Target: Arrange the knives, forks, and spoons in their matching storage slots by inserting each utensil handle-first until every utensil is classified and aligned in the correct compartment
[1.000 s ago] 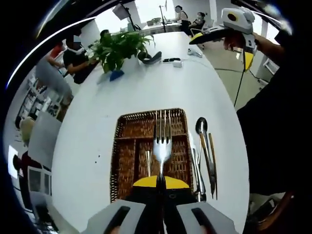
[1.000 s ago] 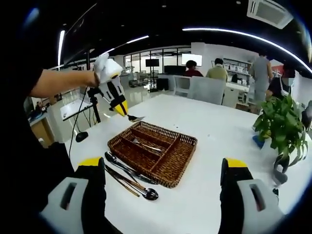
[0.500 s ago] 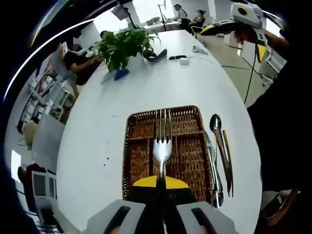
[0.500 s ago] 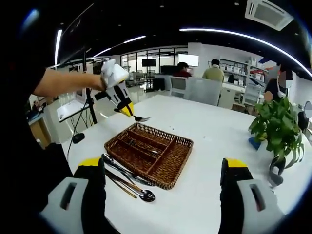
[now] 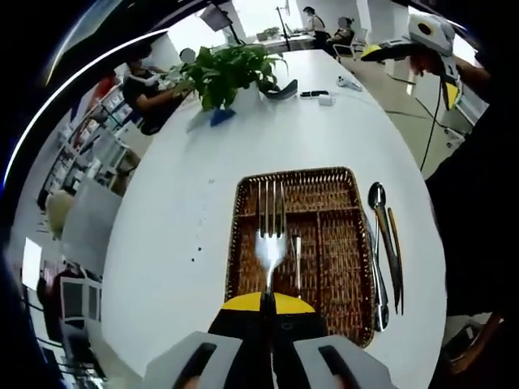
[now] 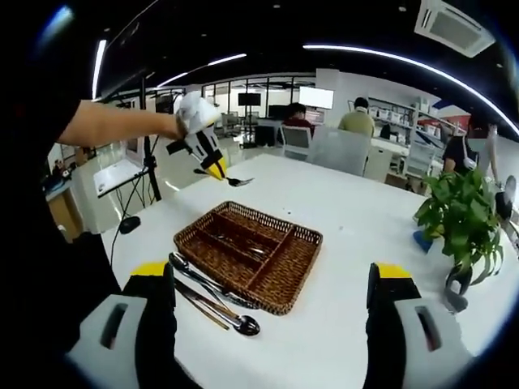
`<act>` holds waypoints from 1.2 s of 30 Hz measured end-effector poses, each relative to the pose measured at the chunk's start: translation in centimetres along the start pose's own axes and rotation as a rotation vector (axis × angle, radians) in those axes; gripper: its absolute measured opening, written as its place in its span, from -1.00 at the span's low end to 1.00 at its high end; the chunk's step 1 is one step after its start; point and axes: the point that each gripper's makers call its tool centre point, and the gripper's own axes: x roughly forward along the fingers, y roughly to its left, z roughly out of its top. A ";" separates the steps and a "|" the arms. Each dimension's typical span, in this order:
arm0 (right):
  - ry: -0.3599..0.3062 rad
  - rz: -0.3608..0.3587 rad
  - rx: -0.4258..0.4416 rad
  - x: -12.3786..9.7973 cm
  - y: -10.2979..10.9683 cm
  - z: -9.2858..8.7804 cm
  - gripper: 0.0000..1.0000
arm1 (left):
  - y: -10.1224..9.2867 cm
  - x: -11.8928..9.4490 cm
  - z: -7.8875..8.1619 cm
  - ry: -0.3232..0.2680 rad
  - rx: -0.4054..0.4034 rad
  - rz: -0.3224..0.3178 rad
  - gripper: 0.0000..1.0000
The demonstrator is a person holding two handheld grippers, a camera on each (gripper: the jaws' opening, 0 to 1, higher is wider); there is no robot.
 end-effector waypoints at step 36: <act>0.007 -0.014 0.021 0.6 -0.7 -0.5 0.99 | -0.7 9.1 -1.6 0.034 -0.019 -0.015 -1.00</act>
